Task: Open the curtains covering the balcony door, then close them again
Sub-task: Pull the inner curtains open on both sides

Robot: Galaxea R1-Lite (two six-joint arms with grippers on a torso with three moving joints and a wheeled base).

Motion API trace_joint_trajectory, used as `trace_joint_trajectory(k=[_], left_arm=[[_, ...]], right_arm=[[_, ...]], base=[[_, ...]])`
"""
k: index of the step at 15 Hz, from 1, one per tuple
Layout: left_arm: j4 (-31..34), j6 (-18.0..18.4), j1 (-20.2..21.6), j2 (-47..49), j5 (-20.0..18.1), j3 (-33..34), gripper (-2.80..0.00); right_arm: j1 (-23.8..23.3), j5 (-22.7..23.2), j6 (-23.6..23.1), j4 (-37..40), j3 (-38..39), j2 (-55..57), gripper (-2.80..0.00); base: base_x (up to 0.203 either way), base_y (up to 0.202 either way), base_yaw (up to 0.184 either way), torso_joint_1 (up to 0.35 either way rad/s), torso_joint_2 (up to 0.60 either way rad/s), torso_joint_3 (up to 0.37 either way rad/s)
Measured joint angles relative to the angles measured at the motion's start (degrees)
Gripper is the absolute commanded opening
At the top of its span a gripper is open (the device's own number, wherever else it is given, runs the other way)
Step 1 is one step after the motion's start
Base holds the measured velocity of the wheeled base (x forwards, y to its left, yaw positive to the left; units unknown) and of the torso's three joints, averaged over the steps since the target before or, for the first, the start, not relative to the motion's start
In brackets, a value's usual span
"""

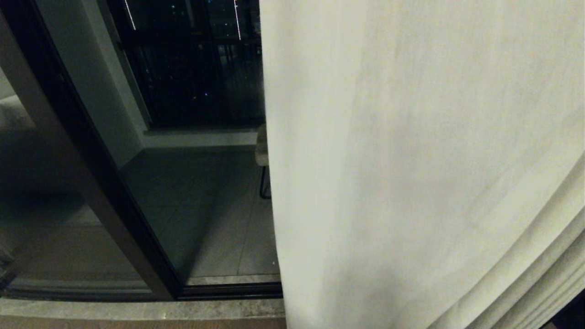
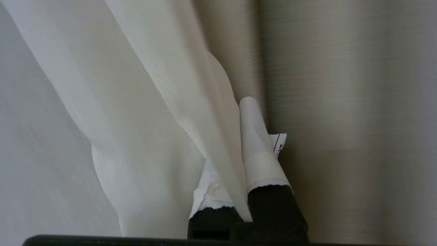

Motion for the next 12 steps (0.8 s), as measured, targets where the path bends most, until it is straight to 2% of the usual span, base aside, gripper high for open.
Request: trace_joint_trajectory(k=[7, 12], left_arm=[[0.00, -0.01, 0.00, 0.00, -0.01, 0.00, -2.80], [0.00, 0.00, 0.00, 0.00, -0.01, 0.00, -2.80]], right_arm=[[-16.52, 0.52, 7.28, -0.41, -1.87, 3.40, -2.80], [-25.17, 0.94, 10.22, -0.45, -5.47, 7.29, -2.80]], base=[[0.000, 0.000, 0.000, 0.000, 0.00, 0.000], [0.000, 0.000, 0.000, 0.000, 0.00, 0.000]])
